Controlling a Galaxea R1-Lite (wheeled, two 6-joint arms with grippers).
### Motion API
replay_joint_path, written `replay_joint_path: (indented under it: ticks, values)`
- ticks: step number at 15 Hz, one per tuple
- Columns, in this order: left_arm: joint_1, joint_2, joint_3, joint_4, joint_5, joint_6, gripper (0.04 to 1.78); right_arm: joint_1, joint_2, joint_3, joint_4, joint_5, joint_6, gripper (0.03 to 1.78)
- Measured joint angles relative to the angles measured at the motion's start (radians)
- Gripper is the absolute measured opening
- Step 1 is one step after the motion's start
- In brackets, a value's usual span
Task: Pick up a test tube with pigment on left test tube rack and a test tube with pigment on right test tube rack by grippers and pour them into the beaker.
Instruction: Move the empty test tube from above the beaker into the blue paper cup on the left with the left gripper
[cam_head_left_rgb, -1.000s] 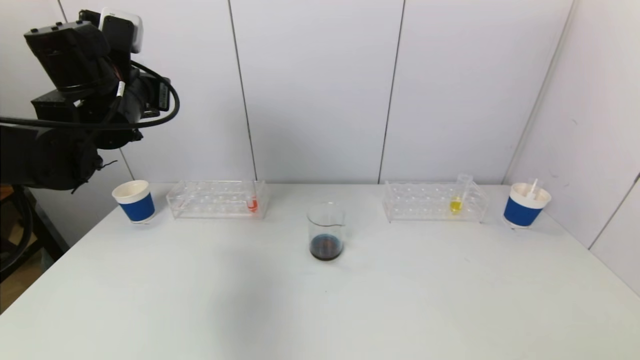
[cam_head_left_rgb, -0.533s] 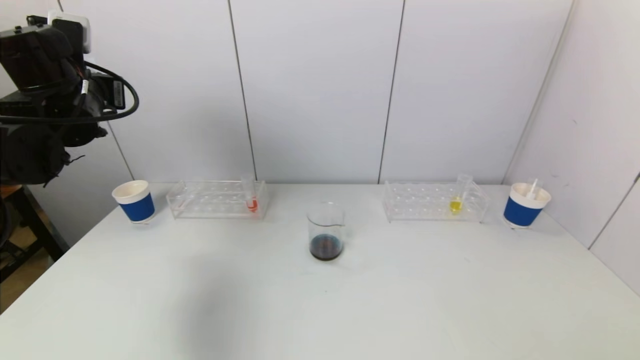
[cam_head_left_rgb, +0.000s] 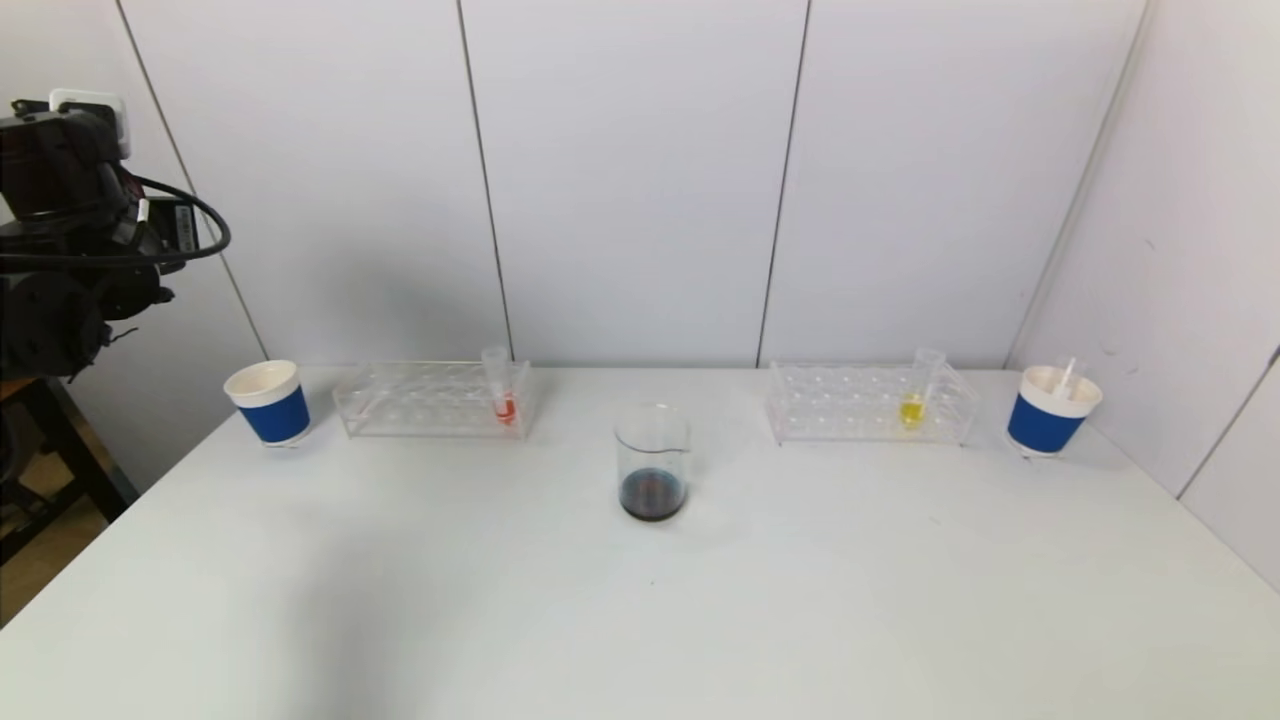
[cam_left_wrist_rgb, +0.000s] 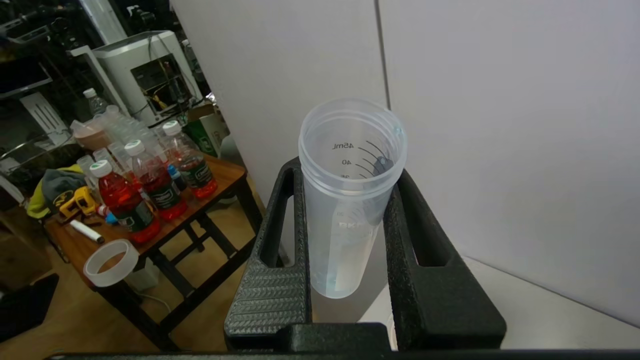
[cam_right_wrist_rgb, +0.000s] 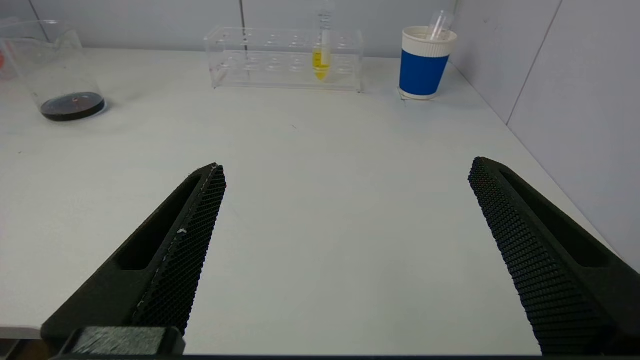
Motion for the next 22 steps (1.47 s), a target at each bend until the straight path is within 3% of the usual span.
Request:
replay_joint_path:
  ticks: [7,14,22]
  values:
    - [0.010,0.106,-0.034,0.006,-0.008,-0.098,0.44,0.000,0.000,0.000,0.000,0.000,0.000,1.77]
    - [0.011,0.190,-0.068,0.029,-0.115,-0.169,0.44,0.000,0.000,0.000,0.000,0.000,0.000,1.77]
    - [0.013,0.266,-0.081,0.024,-0.120,-0.210,0.44,0.000,0.000,0.000,0.000,0.000,0.000,1.77]
